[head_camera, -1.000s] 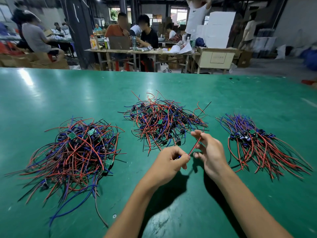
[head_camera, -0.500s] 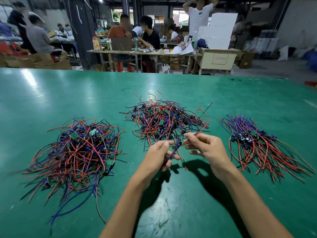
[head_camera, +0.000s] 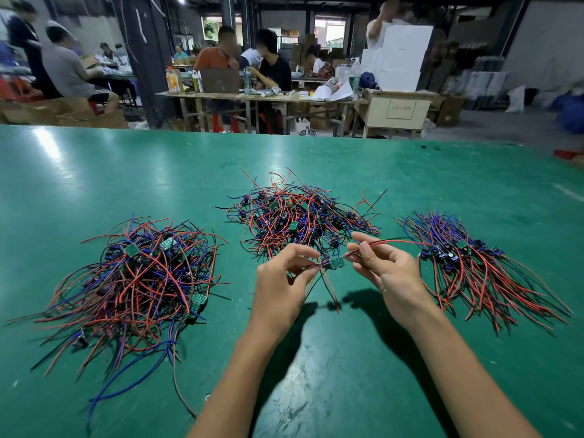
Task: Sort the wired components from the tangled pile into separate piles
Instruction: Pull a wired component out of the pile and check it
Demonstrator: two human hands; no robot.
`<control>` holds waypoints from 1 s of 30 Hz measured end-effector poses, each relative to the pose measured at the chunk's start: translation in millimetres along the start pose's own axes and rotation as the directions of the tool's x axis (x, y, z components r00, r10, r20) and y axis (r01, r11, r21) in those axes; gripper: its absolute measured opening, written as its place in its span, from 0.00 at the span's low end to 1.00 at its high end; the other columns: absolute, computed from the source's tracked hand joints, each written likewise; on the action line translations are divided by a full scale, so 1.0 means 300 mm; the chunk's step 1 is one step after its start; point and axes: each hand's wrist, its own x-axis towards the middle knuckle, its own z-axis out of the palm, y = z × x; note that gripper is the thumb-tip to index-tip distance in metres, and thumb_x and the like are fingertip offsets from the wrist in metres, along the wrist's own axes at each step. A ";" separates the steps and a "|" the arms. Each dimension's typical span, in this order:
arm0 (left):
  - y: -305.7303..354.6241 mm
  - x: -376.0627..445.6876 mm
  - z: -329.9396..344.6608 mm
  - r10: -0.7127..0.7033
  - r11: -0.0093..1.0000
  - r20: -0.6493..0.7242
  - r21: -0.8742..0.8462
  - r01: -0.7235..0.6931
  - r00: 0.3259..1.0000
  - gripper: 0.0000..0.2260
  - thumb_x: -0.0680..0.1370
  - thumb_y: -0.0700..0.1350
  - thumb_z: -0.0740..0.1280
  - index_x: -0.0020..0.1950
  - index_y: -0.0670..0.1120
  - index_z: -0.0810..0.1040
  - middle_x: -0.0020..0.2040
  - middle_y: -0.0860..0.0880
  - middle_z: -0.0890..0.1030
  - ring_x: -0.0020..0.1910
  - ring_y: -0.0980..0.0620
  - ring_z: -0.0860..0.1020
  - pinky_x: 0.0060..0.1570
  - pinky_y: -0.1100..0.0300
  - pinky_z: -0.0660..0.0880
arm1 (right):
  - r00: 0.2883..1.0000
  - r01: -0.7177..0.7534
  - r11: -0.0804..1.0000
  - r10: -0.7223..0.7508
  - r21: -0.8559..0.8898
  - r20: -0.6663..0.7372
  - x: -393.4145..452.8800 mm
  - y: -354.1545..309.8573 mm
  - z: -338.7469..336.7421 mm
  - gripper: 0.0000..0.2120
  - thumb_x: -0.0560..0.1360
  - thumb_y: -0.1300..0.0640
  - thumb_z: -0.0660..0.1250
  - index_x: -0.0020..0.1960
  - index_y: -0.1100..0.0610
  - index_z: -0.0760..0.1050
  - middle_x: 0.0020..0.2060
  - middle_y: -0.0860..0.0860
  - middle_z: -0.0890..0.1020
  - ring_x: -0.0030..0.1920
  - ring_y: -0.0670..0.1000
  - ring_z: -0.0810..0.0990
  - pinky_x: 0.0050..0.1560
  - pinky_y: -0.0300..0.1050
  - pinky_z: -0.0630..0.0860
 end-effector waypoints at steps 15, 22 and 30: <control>-0.031 -0.020 -0.003 0.093 0.892 0.091 0.434 -0.124 0.991 0.06 0.82 0.53 0.64 0.52 0.55 0.81 0.38 0.58 0.83 0.35 0.57 0.76 0.40 0.58 0.72 | 0.983 0.043 0.999 -0.043 0.000 -0.178 0.008 -0.002 0.001 0.07 0.74 0.54 0.75 0.40 0.56 0.84 0.39 0.53 0.87 0.37 0.45 0.85 0.37 0.34 0.80; -0.045 -0.006 0.003 -0.053 0.929 0.052 0.369 0.030 0.997 0.11 0.80 0.58 0.67 0.41 0.56 0.81 0.36 0.61 0.82 0.27 0.65 0.72 0.32 0.63 0.64 | 0.936 0.135 0.989 -0.108 0.060 -0.334 0.014 -0.031 -0.026 0.04 0.81 0.57 0.68 0.51 0.54 0.81 0.36 0.46 0.86 0.34 0.47 0.86 0.32 0.35 0.80; -0.062 0.012 -0.006 -0.215 0.958 0.042 0.203 0.202 0.976 0.15 0.78 0.62 0.68 0.37 0.55 0.84 0.31 0.59 0.82 0.24 0.63 0.71 0.34 0.59 0.71 | 0.922 0.130 0.987 -0.087 0.092 -0.376 0.018 -0.037 -0.031 0.04 0.82 0.57 0.66 0.51 0.53 0.79 0.41 0.50 0.81 0.31 0.52 0.86 0.29 0.44 0.82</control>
